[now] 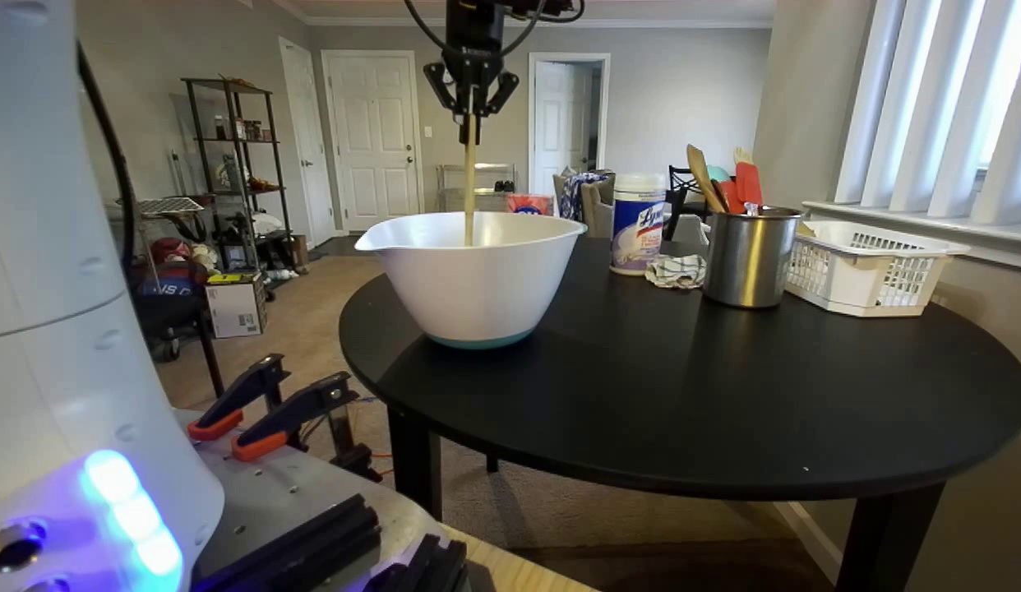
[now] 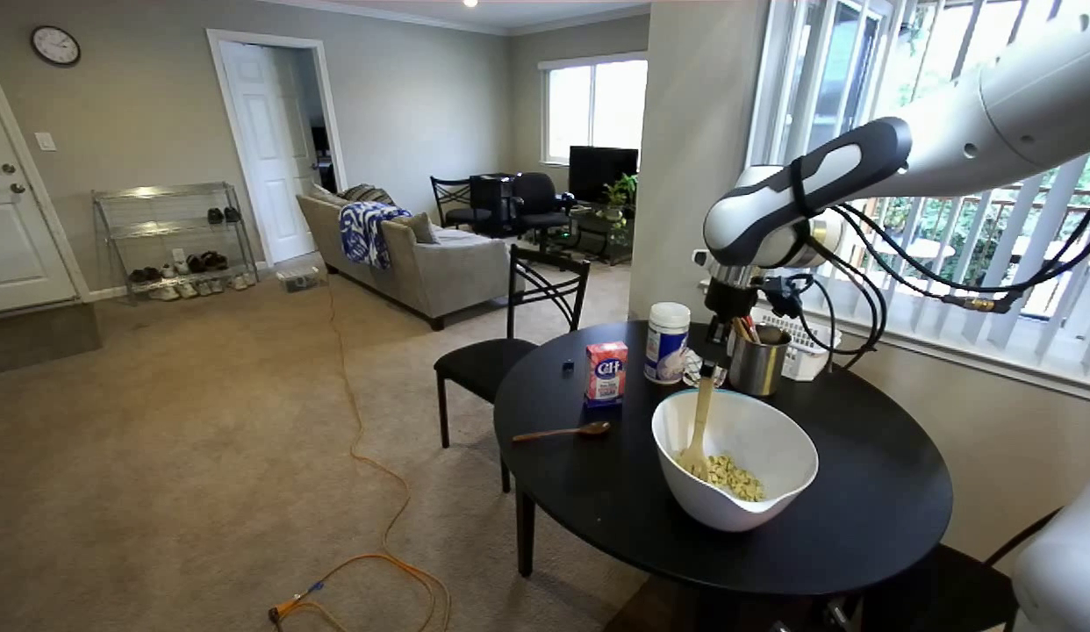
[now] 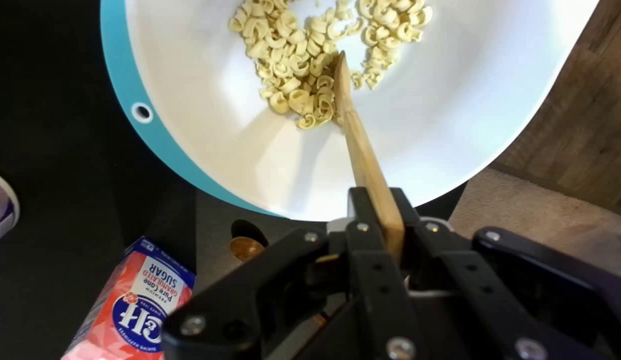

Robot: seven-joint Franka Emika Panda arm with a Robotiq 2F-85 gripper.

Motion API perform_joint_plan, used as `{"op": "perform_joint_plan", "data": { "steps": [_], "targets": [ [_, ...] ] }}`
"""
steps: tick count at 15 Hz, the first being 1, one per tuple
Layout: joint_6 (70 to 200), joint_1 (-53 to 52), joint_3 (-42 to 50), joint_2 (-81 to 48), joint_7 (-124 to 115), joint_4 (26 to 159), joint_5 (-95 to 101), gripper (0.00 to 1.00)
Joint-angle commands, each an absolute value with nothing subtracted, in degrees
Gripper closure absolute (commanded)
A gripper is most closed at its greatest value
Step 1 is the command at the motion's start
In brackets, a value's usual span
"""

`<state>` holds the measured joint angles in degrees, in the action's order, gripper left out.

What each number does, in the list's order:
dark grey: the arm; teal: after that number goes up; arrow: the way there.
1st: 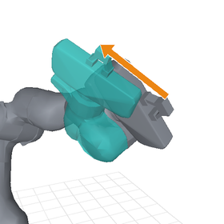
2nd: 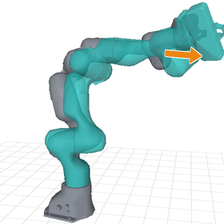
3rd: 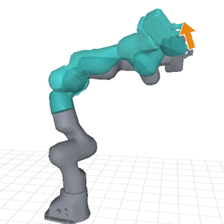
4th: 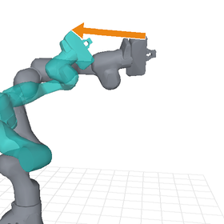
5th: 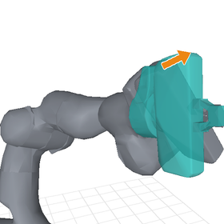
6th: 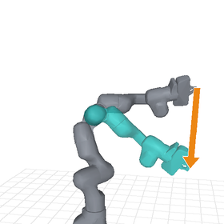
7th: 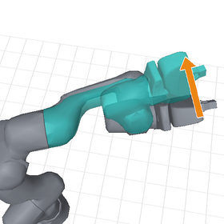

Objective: Stir the white bowl with the wooden spoon

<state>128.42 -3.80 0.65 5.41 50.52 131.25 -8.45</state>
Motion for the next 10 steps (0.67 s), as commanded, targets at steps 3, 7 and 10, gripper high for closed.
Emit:
{"op": "perform_joint_plan", "data": {
  "steps": [3,7,10],
  "targets": [
    [135.1,-2.4,0.2,6.6,42.9,133.4,1.3,0.95],
    [132.7,-1.9,0.4,7.6,37.8,134.0,10.7,0.95],
    [131.0,-2.4,0.5,8.0,38.7,135.1,12.0,0.95]
  ]
}}
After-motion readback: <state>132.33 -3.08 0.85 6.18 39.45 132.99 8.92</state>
